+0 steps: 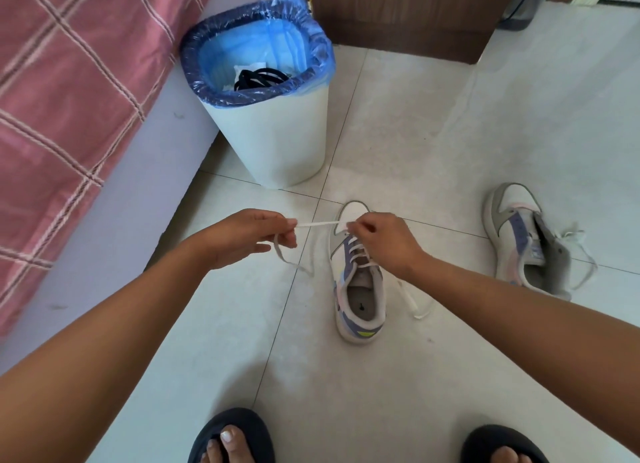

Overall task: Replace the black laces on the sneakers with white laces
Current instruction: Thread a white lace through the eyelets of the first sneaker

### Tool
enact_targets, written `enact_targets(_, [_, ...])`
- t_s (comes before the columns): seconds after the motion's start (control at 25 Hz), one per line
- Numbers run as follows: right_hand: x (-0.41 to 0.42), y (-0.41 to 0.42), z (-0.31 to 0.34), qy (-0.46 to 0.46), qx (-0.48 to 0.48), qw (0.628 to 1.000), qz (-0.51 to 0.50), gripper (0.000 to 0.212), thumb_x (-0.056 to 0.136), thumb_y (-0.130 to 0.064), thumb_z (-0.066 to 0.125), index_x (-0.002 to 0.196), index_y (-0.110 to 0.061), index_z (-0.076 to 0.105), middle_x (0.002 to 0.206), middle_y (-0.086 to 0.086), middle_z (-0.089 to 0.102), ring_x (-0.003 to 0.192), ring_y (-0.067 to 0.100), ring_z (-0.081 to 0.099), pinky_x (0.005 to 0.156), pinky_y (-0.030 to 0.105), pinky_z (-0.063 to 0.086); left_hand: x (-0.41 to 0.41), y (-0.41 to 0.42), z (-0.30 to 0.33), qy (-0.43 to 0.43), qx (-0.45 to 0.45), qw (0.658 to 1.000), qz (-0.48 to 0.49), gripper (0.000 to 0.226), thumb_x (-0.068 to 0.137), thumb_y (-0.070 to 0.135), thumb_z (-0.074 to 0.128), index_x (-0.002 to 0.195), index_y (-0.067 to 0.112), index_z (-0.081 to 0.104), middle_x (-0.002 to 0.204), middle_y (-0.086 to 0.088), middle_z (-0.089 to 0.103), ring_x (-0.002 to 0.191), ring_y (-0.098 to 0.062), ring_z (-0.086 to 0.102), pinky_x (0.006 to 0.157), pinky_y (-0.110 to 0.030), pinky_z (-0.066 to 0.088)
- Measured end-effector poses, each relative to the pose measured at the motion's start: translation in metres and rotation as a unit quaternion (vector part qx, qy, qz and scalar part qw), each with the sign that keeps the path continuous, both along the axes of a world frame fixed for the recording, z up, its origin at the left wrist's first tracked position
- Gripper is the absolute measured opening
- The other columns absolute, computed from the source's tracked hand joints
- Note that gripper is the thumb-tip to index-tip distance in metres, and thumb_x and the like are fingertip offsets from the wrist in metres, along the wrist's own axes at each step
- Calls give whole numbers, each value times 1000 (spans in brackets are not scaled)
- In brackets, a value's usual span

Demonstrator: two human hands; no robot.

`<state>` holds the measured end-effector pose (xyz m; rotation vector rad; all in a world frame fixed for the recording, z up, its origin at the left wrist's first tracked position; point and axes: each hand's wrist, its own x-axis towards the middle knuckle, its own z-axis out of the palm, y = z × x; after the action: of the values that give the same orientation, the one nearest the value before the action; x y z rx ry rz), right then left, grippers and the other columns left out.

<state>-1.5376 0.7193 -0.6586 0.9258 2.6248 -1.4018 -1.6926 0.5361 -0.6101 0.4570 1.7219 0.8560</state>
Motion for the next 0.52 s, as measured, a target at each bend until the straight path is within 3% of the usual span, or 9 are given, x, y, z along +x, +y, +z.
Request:
enact_targets(0.04, [1, 5, -1, -8, -51, 997, -53, 32, 93, -25, 56, 78, 1, 65, 68, 3, 59, 61, 12, 49, 60, 24, 40, -2, -7, -3, 0, -8, 1000, 2, 43, 56, 66, 75, 73, 26, 72, 95, 2, 72, 97, -6, 64, 103, -35, 39])
enact_targets(0.16, [3, 15, -9, -15, -155, 974, -164, 25, 89, -19, 60, 74, -2, 69, 71, 10, 67, 65, 20, 57, 72, 38, 52, -6, -28, -16, -3, -37, 999, 14, 28, 75, 52, 68, 74, 24, 74, 92, 0, 72, 98, -10, 64, 106, -39, 38])
enact_targets(0.24, [4, 16, -9, -18, -198, 958, -209, 21, 88, -13, 58, 73, -2, 68, 69, 11, 67, 64, 24, 59, 68, 36, 53, -9, -44, -25, -13, -60, 998, 15, 40, 62, 62, 74, 75, 24, 75, 90, -1, 72, 97, -12, 65, 101, -36, 43])
enact_targets(0.28, [4, 17, -9, -17, -221, 949, -226, 20, 88, -12, 58, 74, -1, 67, 69, 13, 66, 62, 25, 60, 64, 34, 53, -11, -53, -30, -12, -78, 997, 14, 41, 62, 60, 75, 77, 22, 75, 90, -2, 72, 97, -12, 65, 98, -36, 44])
enact_targets(0.4, [6, 17, -5, -17, -273, 929, -250, 21, 89, -17, 59, 81, 2, 64, 71, 19, 64, 57, 27, 61, 57, 31, 57, -18, -79, -44, 6, -149, 989, 0, 22, 91, 32, 60, 84, 16, 73, 91, -6, 70, 95, -16, 65, 93, -38, 48])
enact_targets(0.52, [5, 16, -5, -15, -260, 934, -244, 27, 90, -19, 59, 86, 7, 64, 69, 19, 62, 54, 25, 60, 58, 32, 57, -23, -102, -49, 13, -218, 974, -59, 19, 93, 27, 57, 89, 18, 73, 97, -3, 69, 96, -13, 65, 83, -30, 54])
